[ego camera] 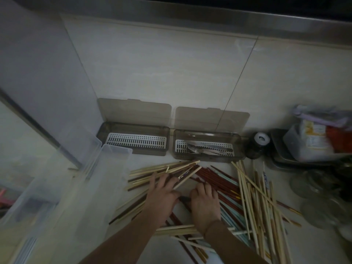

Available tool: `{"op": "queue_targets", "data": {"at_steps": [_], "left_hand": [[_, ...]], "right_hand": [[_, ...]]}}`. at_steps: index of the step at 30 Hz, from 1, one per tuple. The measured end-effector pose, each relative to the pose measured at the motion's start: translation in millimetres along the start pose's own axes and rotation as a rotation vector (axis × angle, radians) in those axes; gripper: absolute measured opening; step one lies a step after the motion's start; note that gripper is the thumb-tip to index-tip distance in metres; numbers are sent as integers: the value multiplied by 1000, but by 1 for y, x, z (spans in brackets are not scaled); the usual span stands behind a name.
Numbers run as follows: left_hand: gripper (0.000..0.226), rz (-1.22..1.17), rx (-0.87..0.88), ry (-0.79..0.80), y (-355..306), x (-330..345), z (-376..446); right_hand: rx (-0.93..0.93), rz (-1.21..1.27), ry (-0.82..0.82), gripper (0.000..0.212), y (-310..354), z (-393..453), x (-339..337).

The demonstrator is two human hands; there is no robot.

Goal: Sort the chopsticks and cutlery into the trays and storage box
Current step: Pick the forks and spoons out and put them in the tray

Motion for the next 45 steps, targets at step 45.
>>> {"op": "queue_targets", "data": {"at_steps": [45], "left_hand": [[12,-1339,-571,-180,65,-80,35]], "right_hand": [[428,1657,-32,24,-82,15,-65]]}}
Point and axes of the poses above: each hand's wrist, its own z-axis towards the middle knuckle, its own x-axis out of the palm, y = z × x, the point moved 5 cm from there along z, towards the middle knuckle, and after that the axes turned 1 degree about -x, right-handed, at the moved point
